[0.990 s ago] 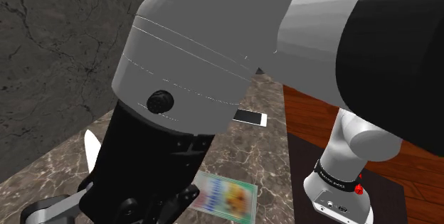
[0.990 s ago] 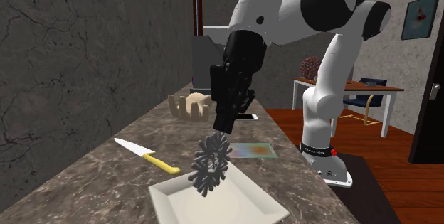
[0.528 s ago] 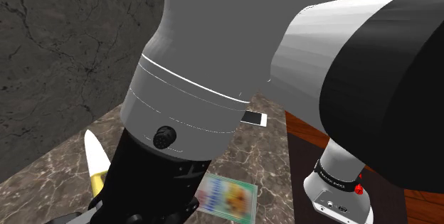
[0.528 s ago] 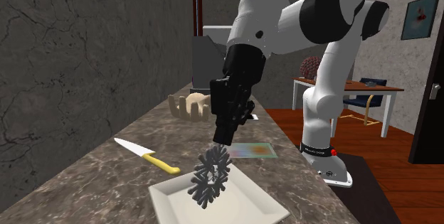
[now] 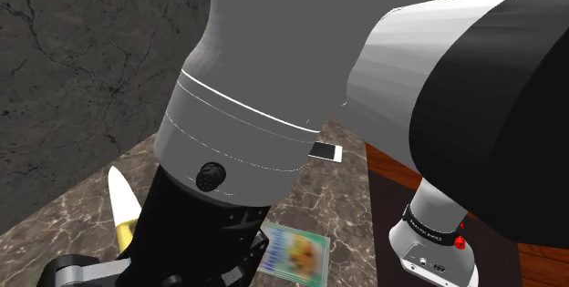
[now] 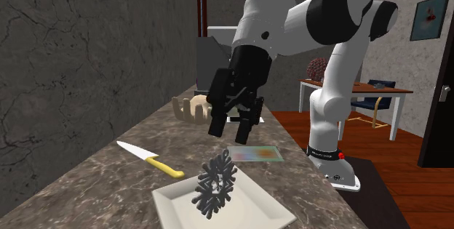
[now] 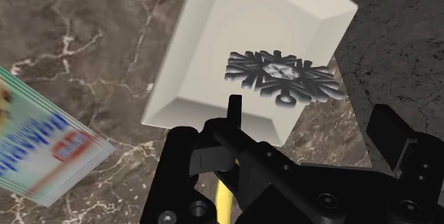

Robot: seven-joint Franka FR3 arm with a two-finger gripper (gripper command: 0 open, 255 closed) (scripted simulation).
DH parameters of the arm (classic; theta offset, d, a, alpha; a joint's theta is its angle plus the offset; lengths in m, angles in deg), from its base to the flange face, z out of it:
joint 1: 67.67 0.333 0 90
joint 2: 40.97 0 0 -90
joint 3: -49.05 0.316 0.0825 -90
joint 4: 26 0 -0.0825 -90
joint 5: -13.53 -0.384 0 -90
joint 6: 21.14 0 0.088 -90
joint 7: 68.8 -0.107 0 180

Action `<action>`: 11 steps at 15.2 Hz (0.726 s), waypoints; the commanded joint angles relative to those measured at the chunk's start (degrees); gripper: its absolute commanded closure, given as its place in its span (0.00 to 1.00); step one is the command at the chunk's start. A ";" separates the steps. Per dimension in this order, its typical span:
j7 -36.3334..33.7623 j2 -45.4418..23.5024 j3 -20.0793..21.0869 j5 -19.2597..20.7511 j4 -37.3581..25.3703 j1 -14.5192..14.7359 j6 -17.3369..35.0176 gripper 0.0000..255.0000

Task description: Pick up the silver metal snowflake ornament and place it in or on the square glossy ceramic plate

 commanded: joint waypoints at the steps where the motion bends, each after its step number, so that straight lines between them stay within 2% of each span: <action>1: 0.00 0.00 0.00 0.00 0.00 0.00 0.00 0.00; 2: 0.00 0.00 0.00 0.00 0.00 0.00 0.00 0.00; 6: 2.90 6.93 -6.38 -4.32 -1.09 3.05 -8.03 0.00; 11: 2.88 6.91 -6.41 -4.28 -1.09 3.09 -8.02 0.00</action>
